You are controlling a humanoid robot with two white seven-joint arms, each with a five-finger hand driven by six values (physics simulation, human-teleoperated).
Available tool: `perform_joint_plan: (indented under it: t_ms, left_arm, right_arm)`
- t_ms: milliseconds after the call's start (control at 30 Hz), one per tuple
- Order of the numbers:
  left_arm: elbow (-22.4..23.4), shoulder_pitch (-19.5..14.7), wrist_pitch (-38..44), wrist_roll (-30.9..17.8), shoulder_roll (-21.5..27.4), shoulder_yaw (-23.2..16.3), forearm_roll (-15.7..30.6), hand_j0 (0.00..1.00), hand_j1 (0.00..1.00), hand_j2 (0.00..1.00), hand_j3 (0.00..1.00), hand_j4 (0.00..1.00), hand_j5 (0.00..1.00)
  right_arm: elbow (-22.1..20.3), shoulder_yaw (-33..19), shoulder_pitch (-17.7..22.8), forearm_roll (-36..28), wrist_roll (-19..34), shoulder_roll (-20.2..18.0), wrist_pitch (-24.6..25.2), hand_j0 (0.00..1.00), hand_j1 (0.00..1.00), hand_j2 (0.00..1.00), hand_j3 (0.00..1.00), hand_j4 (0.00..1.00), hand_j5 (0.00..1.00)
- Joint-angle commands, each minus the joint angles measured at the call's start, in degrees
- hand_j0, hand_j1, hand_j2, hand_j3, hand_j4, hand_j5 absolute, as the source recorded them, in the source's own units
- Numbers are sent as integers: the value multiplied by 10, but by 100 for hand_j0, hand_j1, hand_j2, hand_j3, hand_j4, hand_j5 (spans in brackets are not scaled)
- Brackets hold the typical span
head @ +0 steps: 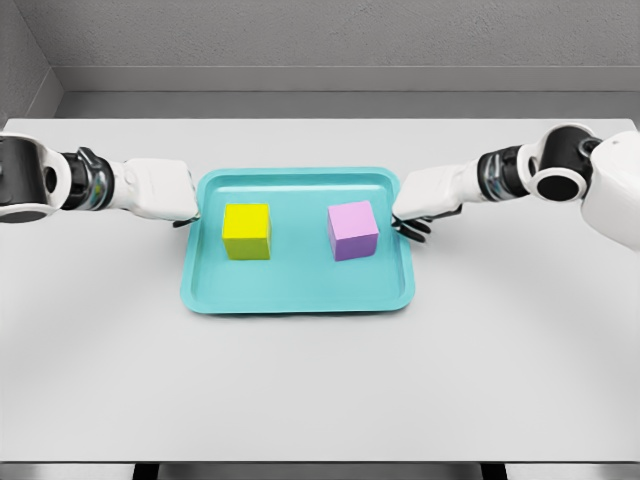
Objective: Push two cubes
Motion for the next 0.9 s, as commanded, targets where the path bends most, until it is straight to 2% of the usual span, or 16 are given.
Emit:
perform_joint_plan:
  t_ms: [0,200,600,867]
  left_arm:
    - [-4,0,1,0,-1,0,-1,41,41,41,41,41,41]
    - [-2,4,1,0,-8,-1,-13,41,41,41,41,41,41]
    - [1,11,1,0,-14,-1,-20,42,42,42,42,42,42]
    - [-14,17,1,0,-16,-1,-21,42,42,42,42,42,42]
  right_arm:
    - [0,3,0,-2,0,5,1,14,14,14,14,14,14]
    - [1,28,-9,-3,0,16,1,14,14,14,14,14,14]
    - [-1,30,-9,-3,0,16,1,14,14,14,14,14,14]
    - [-3,32,-9,-3,0,17,1,14,14,14,14,14,14]
